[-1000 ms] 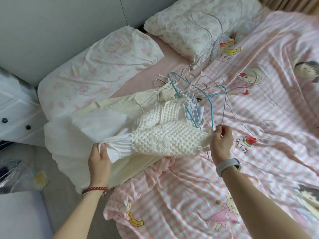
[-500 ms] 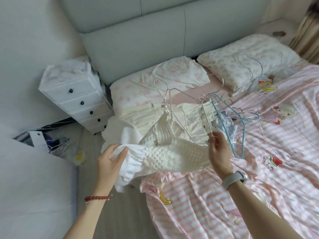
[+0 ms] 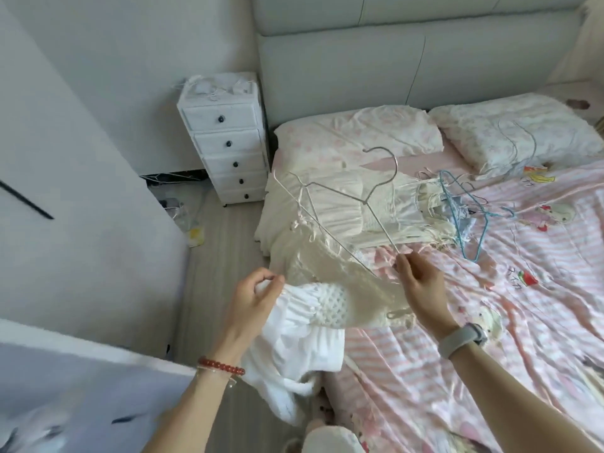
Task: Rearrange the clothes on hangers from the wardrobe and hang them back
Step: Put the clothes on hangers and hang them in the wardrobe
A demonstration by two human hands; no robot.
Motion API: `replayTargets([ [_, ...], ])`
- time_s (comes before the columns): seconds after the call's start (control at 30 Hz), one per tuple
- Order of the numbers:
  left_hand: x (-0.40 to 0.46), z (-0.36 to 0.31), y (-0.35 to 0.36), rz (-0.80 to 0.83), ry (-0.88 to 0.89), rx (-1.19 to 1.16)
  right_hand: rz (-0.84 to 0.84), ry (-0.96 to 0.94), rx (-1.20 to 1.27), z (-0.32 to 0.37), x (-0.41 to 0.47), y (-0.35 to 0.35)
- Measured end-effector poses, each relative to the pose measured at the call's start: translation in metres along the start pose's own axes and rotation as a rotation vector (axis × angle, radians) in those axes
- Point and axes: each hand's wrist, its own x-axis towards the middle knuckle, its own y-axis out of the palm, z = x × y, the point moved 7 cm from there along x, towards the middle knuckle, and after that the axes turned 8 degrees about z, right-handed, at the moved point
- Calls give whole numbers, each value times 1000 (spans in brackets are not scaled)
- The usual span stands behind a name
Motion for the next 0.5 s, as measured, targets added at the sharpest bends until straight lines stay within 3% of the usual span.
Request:
replayTargets([
  [0.3,-134,96,-11,-167,-369,23,362,41,-182,-32,-99,35],
  [0.5,-225,122,4,-282,-522,1,659,-165,-287,-34,-150,61],
])
